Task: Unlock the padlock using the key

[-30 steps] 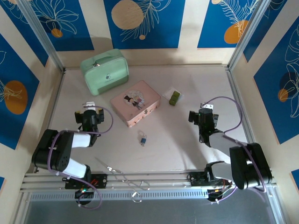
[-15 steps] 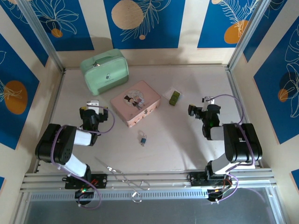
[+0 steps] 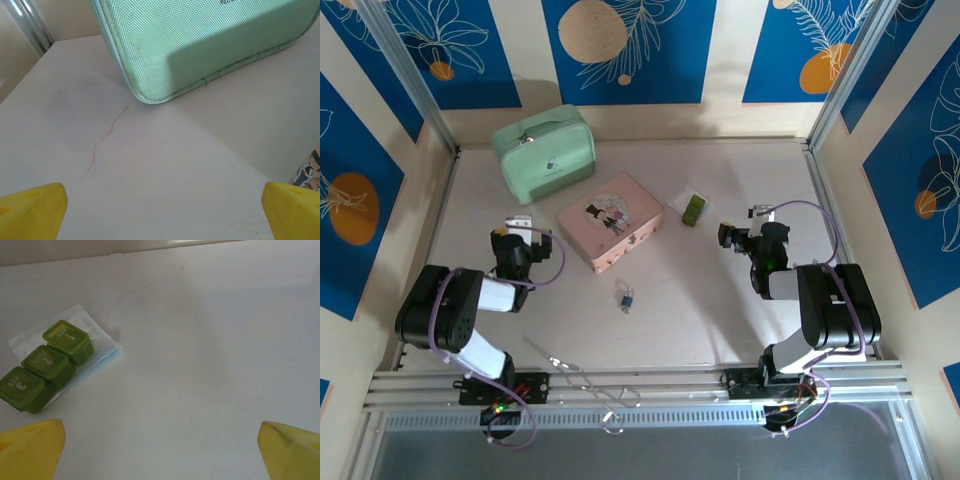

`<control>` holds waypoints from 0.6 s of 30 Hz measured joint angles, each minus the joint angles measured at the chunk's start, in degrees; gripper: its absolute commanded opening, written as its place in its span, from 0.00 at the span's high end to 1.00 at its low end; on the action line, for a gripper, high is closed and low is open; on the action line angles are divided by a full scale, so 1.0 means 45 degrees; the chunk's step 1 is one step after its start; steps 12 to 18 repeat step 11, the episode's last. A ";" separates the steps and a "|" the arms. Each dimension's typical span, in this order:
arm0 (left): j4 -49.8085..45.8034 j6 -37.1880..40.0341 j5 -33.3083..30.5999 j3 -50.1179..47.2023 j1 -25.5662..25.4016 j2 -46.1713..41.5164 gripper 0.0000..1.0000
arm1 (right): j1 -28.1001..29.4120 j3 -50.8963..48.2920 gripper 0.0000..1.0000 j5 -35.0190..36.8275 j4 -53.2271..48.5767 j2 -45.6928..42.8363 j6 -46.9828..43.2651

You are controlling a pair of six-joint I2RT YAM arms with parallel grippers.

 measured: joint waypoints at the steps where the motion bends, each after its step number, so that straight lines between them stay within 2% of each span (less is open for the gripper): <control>1: 0.0000 -0.0005 0.0015 0.0000 0.0010 0.0000 0.01 | 0.0000 0.0000 0.01 0.0000 0.0000 0.0000 0.0000; 18: 0.0000 0.0000 0.0131 0.0000 0.0019 0.0000 0.01 | -0.0063 0.0107 0.01 -0.0272 -0.0049 0.0000 0.0000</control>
